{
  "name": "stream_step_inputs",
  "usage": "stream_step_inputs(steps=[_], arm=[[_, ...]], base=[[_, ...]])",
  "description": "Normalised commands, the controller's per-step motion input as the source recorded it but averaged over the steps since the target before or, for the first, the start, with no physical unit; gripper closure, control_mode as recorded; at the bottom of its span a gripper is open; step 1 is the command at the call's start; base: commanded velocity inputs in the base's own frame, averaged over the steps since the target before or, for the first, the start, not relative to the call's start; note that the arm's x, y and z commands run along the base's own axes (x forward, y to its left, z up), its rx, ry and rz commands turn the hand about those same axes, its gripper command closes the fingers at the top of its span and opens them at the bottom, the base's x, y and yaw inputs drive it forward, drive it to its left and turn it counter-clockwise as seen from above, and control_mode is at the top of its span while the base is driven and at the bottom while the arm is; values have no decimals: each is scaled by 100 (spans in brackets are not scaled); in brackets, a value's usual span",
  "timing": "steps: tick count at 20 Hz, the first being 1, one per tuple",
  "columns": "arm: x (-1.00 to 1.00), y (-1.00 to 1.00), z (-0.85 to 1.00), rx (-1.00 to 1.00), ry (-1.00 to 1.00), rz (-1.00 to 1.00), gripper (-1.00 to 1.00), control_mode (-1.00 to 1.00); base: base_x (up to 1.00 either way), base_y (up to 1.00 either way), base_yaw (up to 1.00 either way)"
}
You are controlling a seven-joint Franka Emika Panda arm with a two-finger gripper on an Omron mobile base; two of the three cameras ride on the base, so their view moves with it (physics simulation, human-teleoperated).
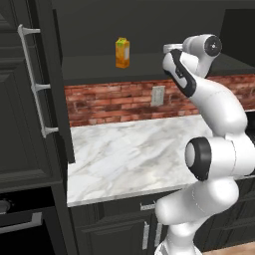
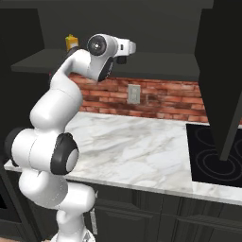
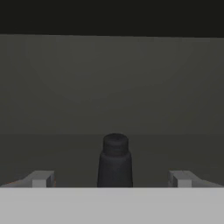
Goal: The dining table condiment station is running low on shaker. Refill the condiment station by opening the cabinet and taking the shaker from the cabinet and placing it on the dining table.
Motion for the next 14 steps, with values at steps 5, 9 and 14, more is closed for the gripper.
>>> stream_step_inputs(steps=[5, 9, 14], arm=[[12, -5, -12, 0, 0, 0, -100, -100], [8, -5, -13, 0, 0, 0, -100, -100], [12, 0, -2, 0, 0, 0, -100, -100]], base=[[0, 0, 0], [0, 0, 0], [0, 0, 0]])
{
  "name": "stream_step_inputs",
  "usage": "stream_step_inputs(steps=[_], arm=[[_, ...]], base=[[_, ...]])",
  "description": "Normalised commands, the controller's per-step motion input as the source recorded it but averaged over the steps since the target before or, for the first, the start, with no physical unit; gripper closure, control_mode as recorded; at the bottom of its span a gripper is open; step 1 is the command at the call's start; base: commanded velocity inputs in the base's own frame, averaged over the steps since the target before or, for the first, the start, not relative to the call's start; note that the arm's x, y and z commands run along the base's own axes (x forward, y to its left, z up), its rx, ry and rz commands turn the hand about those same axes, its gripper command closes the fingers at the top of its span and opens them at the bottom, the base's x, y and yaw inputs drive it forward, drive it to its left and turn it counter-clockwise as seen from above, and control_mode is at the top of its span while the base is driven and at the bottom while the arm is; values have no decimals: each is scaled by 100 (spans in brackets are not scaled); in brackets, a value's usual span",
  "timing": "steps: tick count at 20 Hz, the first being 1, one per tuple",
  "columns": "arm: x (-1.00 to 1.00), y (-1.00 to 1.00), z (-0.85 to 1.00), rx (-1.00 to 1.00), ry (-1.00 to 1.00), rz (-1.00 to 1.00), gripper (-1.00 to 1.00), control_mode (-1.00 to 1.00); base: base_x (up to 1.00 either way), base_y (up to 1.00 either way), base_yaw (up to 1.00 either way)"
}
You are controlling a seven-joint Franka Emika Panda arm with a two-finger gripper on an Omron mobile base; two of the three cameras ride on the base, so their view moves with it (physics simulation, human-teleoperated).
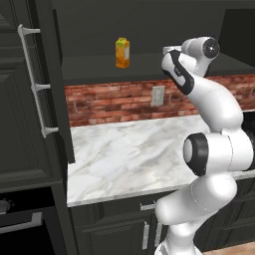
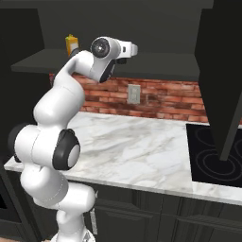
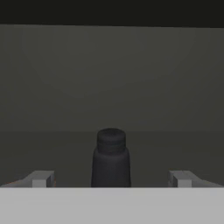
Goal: The dining table condiment station is running low on shaker. Refill the condiment station by opening the cabinet and taking the shaker from the cabinet and placing it on the dining table.
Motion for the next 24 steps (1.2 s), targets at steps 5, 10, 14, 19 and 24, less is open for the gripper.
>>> stream_step_inputs(steps=[5, 10, 14, 19, 24], arm=[[7, 0, 0, 0, 0, 0, -100, -100], [9, 0, 0, 0, 0, 0, -100, -100], [10, 0, 0, 0, 0, 0, -100, -100], [5, 0, -6, 0, 1, 0, -100, -100], [5, 0, -9, 0, 0, 0, -100, -100]], base=[[0, 0, 0], [0, 0, 0], [0, 0, 0], [0, 0, 0], [0, 0, 0]])
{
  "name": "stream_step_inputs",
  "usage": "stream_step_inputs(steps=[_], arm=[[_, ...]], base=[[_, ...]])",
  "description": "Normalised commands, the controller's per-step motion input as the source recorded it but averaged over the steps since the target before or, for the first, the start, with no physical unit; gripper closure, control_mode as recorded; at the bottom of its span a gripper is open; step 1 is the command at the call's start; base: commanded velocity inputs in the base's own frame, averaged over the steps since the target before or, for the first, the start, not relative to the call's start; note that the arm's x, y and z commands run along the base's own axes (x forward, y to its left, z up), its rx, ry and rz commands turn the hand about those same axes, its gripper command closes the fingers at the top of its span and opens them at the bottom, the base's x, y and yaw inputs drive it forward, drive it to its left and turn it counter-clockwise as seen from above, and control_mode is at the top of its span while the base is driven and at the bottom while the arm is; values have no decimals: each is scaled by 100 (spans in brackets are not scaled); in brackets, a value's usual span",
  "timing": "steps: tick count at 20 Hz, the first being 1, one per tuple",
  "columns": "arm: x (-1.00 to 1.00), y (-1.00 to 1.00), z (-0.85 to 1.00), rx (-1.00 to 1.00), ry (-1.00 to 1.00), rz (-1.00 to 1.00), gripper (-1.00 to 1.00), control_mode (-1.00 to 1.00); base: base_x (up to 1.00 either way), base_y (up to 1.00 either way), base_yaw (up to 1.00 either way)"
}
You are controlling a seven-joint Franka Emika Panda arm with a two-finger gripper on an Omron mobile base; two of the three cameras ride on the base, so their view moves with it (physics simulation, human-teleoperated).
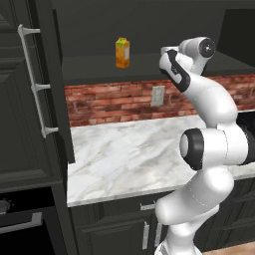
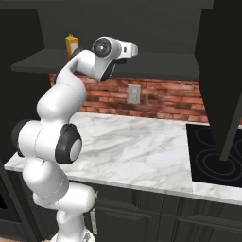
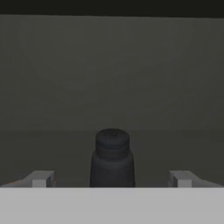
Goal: The dining table condiment station is running low on shaker. Refill the condiment station by opening the cabinet and taking the shaker from the cabinet and placing it on the dining table.
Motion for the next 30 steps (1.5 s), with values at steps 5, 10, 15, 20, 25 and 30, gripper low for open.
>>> stream_step_inputs(steps=[5, 10, 15, 20, 25, 30], arm=[[3, 0, -8, 0, 0, 0, -100, -100], [7, 0, -6, 0, 0, 0, -100, -100], [15, 0, -4, 0, 1, 0, -100, -100], [12, 0, 0, 0, 0, 0, -100, -100], [8, 0, -1, 0, 0, 0, -100, -100], [11, 0, -6, 0, 1, 0, -100, -100]], base=[[0, 0, 0], [0, 0, 0], [0, 0, 0], [0, 0, 0], [0, 0, 0], [0, 0, 0]])
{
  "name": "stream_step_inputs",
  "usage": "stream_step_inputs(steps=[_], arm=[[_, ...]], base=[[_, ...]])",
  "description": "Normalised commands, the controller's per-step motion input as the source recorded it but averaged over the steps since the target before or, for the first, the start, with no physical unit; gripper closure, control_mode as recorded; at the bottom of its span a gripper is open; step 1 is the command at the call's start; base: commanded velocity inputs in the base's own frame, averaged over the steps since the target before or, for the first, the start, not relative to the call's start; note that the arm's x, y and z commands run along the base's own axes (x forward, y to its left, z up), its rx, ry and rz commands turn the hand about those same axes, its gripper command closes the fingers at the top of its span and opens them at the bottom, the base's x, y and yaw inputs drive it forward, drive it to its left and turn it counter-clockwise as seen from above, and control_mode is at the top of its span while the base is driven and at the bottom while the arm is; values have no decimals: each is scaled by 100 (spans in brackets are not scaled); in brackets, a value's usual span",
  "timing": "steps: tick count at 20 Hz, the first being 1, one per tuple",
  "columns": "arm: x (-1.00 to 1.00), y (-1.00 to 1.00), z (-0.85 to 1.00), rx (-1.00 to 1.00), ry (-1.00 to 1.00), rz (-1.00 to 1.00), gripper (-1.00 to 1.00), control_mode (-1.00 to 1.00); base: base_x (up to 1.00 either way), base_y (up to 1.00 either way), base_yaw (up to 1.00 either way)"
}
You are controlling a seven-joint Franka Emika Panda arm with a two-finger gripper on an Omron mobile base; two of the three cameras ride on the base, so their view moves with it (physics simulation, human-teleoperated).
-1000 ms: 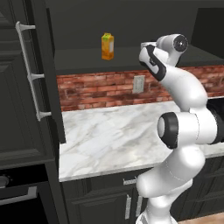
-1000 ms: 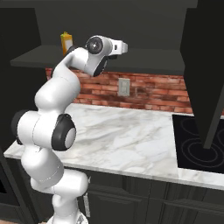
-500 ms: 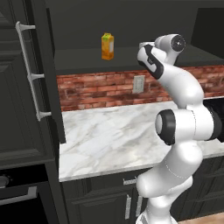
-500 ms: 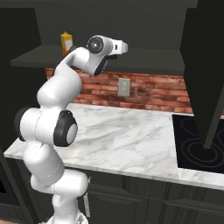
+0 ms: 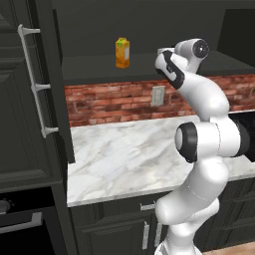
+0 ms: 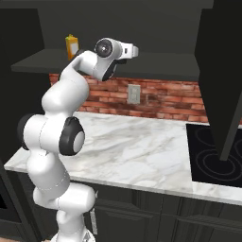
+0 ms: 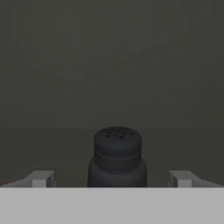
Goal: The dining table condiment station is running low on shaker. Refill the condiment station by opening the cabinet and taking the shaker from the cabinet and placing it on the dining table.
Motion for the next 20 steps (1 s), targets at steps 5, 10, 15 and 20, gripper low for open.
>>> stream_step_inputs(steps=[5, 10, 15, 20], arm=[[10, 0, -7, 0, 0, 0, -100, -100], [4, 0, -7, 0, 1, 0, 100, -100], [8, 0, -3, 0, 1, 0, 100, -100], [19, 0, 0, 0, 2, 0, 100, -100]], base=[[0, 0, 0], [0, 0, 0], [0, 0, 0], [0, 0, 0]])
